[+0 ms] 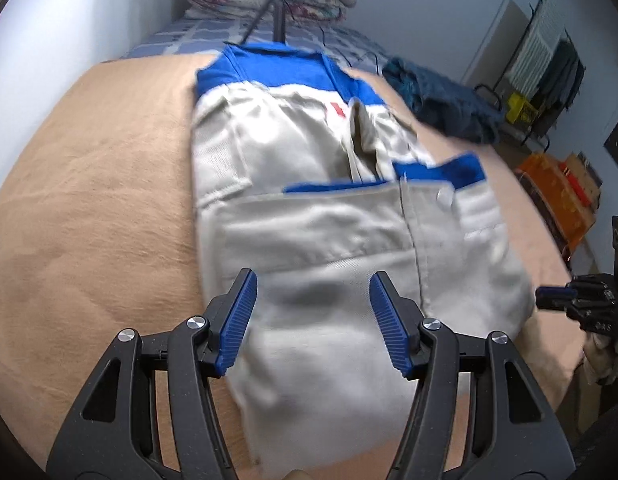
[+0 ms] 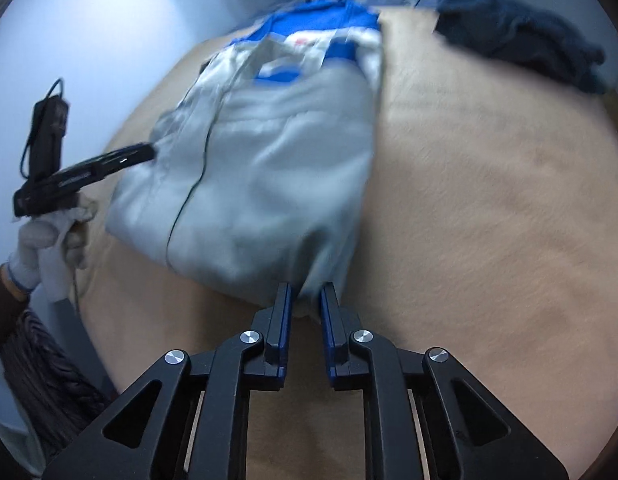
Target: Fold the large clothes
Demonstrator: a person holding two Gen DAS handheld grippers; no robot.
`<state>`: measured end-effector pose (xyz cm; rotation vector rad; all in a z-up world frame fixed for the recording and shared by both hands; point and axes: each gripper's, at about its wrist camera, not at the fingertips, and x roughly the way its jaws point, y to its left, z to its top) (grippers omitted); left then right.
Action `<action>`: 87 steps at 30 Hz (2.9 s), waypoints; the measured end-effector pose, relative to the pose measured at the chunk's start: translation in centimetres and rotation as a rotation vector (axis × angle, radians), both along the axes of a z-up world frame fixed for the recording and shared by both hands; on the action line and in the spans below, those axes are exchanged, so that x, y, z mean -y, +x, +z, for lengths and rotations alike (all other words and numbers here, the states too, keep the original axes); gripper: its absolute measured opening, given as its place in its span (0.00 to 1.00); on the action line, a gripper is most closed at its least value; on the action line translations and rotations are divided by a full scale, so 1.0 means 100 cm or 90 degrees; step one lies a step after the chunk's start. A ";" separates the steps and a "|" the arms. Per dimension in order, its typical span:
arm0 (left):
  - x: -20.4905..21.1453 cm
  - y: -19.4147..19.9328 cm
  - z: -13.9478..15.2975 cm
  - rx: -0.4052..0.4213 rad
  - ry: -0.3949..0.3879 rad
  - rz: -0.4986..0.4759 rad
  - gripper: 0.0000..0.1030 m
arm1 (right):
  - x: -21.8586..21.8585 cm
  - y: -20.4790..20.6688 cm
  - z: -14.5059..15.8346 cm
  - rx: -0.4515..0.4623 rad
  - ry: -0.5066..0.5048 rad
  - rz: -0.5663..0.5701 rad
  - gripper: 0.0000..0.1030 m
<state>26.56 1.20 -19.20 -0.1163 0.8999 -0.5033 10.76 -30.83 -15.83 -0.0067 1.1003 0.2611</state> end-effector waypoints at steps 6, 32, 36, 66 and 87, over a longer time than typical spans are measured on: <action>-0.010 -0.007 0.025 0.064 0.009 0.000 0.60 | -0.034 0.013 0.030 0.155 -0.042 0.054 0.13; -0.026 0.088 0.010 -0.011 -0.001 -0.040 0.68 | -0.045 0.141 0.000 0.066 -0.013 0.160 0.33; -0.037 0.140 0.022 -0.028 -0.048 -0.012 0.68 | -0.008 0.180 0.022 0.099 0.049 0.093 0.42; 0.029 0.354 -0.046 -0.067 0.038 0.038 0.64 | -0.012 0.414 -0.054 0.063 -0.021 -0.058 0.39; 0.047 0.292 0.027 0.089 0.005 0.015 0.05 | -0.049 0.360 0.012 0.227 -0.111 -0.041 0.03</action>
